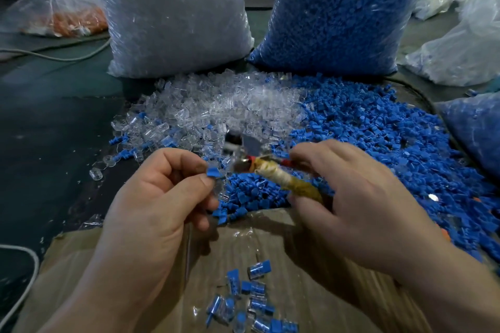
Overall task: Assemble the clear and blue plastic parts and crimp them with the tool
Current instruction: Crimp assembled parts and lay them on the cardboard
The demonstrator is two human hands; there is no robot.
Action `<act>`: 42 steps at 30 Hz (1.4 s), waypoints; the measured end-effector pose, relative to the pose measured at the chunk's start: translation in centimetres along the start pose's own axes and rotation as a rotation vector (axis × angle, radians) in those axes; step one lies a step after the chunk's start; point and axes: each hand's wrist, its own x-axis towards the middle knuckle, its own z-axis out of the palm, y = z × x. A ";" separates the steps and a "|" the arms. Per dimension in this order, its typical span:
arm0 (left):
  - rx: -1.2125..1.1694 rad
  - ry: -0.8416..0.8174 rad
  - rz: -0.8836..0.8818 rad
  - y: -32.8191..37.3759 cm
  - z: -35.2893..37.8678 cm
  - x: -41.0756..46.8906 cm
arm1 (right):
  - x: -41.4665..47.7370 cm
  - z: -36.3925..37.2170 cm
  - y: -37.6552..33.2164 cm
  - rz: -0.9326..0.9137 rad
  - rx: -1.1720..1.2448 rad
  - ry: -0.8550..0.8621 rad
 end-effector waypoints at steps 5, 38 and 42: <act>0.032 0.005 0.068 -0.1 -0.2 0.0 | -0.2 0.0 -0.3 -0.103 0.042 0.001; 0.339 0.022 -0.067 -0.2 -0.5 -0.3 | 0.9 0.8 1.3 0.155 -0.148 0.034; 0.423 -0.020 -0.080 -0.6 0.3 -0.8 | 1.9 1.4 1.7 0.189 -0.242 0.003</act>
